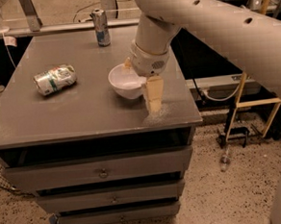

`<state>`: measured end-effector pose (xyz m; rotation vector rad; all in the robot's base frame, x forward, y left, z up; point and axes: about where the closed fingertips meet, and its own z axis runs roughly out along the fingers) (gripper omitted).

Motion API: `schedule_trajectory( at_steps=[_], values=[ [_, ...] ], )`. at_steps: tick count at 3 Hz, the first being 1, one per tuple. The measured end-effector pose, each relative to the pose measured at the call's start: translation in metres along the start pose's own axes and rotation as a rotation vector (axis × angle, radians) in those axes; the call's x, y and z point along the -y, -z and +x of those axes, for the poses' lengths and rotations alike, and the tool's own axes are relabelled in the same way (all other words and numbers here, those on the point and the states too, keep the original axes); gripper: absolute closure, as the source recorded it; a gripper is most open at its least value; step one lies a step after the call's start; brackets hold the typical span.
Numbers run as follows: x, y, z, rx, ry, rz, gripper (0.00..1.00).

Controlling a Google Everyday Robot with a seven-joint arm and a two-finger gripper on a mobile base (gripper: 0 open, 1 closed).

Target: Move white bowl near 7up can

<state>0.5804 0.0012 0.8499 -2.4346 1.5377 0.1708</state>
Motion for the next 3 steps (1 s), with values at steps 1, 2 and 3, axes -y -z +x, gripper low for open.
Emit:
schedule_trajectory(
  at_steps=[1,2,3],
  values=[
    [-0.0005,-0.0010,0.0048,-0.019,-0.009,-0.002,0.22],
    [0.0016,0.0009,0.0059,-0.024,-0.006,0.005,0.54],
    [0.0043,0.0079,0.0053,-0.011,0.005,0.030,0.77]
  ],
)
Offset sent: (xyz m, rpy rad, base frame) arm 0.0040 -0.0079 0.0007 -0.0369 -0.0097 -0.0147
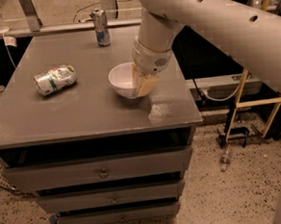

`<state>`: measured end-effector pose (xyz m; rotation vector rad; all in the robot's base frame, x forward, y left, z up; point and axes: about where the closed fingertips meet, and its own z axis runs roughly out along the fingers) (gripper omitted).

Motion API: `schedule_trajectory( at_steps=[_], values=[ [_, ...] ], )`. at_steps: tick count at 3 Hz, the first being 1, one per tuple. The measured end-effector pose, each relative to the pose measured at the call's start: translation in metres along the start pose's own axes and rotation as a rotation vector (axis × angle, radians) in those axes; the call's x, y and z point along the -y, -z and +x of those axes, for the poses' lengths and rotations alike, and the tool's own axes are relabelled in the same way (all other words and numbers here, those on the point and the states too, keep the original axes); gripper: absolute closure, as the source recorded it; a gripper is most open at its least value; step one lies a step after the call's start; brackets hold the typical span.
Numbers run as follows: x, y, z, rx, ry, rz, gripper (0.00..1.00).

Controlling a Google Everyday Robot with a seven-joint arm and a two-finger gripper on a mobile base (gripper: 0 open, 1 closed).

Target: Move white bowl near 7up can

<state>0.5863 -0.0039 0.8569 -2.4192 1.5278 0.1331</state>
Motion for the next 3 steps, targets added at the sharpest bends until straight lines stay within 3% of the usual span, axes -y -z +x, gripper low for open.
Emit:
schedule_trajectory(
  at_steps=[1,3],
  values=[
    [0.014,0.018,-0.007,0.047,0.052,0.082,0.99],
    [0.045,0.029,-0.043,0.172,0.157,0.215,1.00]
  ],
)
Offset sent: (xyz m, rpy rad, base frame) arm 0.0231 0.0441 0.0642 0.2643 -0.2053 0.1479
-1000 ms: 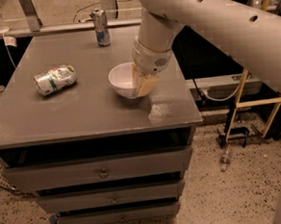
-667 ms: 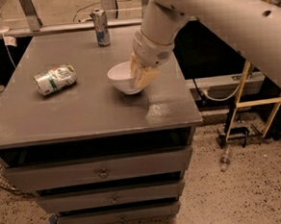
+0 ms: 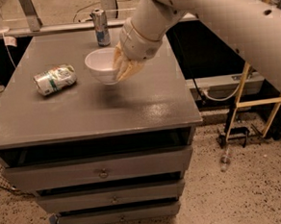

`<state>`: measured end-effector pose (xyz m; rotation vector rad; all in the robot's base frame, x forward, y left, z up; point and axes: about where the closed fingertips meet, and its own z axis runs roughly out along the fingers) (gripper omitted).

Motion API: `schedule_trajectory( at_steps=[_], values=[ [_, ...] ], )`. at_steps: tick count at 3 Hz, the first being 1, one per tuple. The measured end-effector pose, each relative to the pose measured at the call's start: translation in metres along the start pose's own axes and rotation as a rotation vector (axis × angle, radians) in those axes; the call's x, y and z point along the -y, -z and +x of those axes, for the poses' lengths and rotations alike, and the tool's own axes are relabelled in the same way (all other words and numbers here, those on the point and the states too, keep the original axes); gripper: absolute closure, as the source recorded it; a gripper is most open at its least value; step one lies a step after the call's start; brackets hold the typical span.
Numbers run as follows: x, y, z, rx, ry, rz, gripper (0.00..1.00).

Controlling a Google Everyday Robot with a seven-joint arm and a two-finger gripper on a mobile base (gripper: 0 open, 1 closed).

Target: Move white bowl near 7up can

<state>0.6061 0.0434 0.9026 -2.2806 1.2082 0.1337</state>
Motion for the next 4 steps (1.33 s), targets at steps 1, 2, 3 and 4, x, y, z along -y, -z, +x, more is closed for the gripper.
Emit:
schedule_trajectory(
  at_steps=[1,2,3,4],
  values=[
    [0.015,-0.021,-0.025,0.064,0.061,0.012,1.00],
    [0.021,-0.040,-0.042,0.075,0.110,-0.015,1.00],
    [0.026,-0.062,-0.059,0.073,0.162,-0.050,1.00],
    [0.029,-0.071,-0.065,0.073,0.179,-0.065,1.00]
  ],
)
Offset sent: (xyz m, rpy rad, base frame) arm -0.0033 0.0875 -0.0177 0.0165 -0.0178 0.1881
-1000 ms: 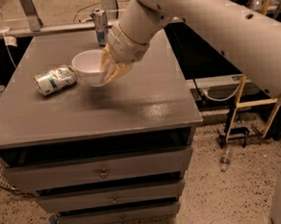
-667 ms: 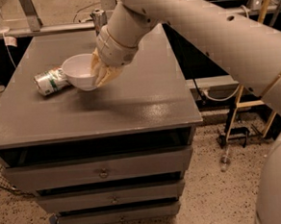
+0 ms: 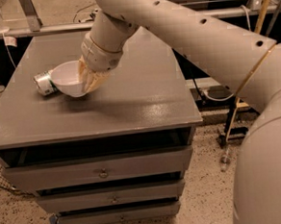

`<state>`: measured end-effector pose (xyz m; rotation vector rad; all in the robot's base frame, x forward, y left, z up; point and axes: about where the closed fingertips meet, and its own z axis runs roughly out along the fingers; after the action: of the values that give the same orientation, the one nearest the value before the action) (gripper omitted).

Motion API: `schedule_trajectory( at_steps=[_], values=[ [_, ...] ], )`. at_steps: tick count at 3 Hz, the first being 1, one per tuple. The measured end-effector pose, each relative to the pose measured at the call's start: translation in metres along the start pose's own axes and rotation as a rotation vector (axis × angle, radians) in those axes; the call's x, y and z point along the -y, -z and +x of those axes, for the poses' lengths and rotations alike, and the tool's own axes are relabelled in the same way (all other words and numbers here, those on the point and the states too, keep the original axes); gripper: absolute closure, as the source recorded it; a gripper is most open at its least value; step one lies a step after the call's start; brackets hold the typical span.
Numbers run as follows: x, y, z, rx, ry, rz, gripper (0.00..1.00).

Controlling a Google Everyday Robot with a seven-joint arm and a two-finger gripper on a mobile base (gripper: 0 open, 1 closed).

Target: Move white bowl near 7up can

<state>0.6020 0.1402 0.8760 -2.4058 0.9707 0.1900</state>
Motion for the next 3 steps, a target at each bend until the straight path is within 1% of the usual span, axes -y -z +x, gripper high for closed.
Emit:
schedule_trajectory(
  at_steps=[1,2,3],
  values=[
    [0.002,-0.003,0.009,-0.016,-0.014,-0.001,1.00],
    [0.000,-0.002,0.025,-0.037,-0.044,-0.001,1.00],
    [-0.001,-0.002,0.028,-0.040,-0.052,-0.002,1.00]
  ],
)
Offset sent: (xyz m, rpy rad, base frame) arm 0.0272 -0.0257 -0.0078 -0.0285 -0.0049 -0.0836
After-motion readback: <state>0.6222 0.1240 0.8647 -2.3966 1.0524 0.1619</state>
